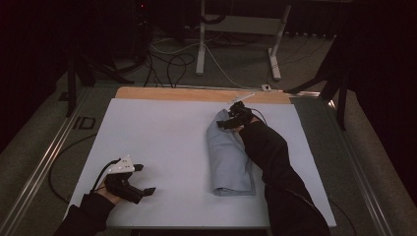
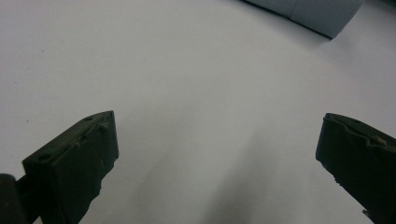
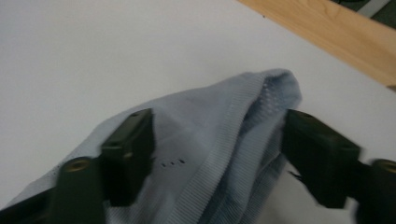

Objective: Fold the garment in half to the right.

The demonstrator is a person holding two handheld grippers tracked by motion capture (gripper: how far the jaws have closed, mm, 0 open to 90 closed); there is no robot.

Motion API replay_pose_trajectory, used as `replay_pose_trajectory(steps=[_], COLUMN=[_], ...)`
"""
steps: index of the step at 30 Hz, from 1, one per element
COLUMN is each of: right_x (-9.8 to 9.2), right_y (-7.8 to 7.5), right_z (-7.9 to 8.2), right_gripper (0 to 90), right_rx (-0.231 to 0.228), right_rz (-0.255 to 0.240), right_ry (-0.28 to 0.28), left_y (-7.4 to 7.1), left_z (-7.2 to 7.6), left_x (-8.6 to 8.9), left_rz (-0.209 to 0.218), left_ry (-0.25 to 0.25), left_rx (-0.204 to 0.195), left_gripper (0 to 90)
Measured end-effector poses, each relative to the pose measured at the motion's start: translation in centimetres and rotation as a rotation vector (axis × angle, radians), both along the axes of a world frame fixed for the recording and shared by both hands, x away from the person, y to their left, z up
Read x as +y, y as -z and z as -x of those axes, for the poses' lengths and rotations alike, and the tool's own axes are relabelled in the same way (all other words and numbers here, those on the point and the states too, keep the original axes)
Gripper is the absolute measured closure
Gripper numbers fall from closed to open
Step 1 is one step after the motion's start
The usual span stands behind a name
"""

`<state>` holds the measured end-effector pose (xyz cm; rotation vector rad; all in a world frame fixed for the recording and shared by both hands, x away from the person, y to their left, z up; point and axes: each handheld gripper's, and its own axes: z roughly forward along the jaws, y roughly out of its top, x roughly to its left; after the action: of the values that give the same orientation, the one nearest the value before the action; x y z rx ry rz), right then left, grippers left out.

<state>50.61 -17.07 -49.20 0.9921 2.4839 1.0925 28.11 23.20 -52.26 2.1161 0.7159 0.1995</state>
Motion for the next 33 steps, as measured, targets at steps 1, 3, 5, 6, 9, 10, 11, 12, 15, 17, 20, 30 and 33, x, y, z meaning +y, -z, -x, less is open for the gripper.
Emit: replay_pose_trajectory(steps=[1, 3, 5, 6, 9, 10, 11, 12, 15, 17, 20, 30, 33], right_x=[0.0, -0.1, -0.2, -0.3, -0.5, -0.6, -0.6, -0.6, -0.3, 0.1, 0.5, -0.5, -1.1], right_y=[0.1, 0.4, 0.6, 0.8, 1.1, 1.2, 1.3, 1.4, 1.7, 1.8, 1.6, 0.5, 1.6], right_z=[0.0, -0.1, -0.2, -0.2, -0.3, -0.2, -0.2, -0.1, 0.4, 0.7, 1.0, 1.2, 0.8], right_gripper=[29.6, 33.3, 32.9, 33.0, 31.8, 32.7, 34.0, 38.8, 57.1, 68.0, 79.6, 83.0, 83.1], right_rx=[0.003, 0.001, 0.014, 0.022, 0.042, 0.049, 0.058, 0.071, 0.093, 0.100, 0.072, 0.046, 0.099], right_rz=[0.002, 0.000, 0.004, 0.006, 0.028, 0.022, 0.017, 0.011, 0.026, 0.050, 0.069, -0.062, -0.050], right_ry=[0.012, 0.028, 0.046, 0.051, 0.064, 0.064, 0.060, 0.054, 0.006, -0.013, -0.042, -0.044, -0.010], left_y=[0.0, -0.1, -0.1, 0.0, 0.0, 0.0, 0.0, 0.0, 0.0, 0.0, 0.0, -0.1, -0.1], left_z=[0.0, 0.0, 0.1, 0.1, 0.1, 0.1, 0.1, 0.1, 0.0, 0.0, -0.1, 0.0, 0.0], left_x=[-0.1, -0.2, -0.2, -0.2, -0.2, -0.2, -0.2, -0.2, -0.2, -0.2, -0.2, -0.3, -0.3], left_rz=[-0.001, 0.000, -0.001, -0.002, -0.002, -0.002, -0.001, 0.001, 0.004, 0.002, 0.003, 0.007, 0.006], left_ry=[0.003, 0.003, 0.003, 0.004, 0.000, 0.000, 0.001, 0.003, 0.000, 0.001, 0.000, 0.007, 0.009], left_rx=[-0.002, -0.005, -0.010, -0.010, -0.009, -0.010, -0.010, -0.008, -0.008, -0.009, -0.010, -0.010, -0.009], left_gripper=[0.8, 0.8, 0.8, 0.8, 0.8, 0.8, 0.8, 0.8, 0.8, 0.8, 0.8, 0.8, 0.8])
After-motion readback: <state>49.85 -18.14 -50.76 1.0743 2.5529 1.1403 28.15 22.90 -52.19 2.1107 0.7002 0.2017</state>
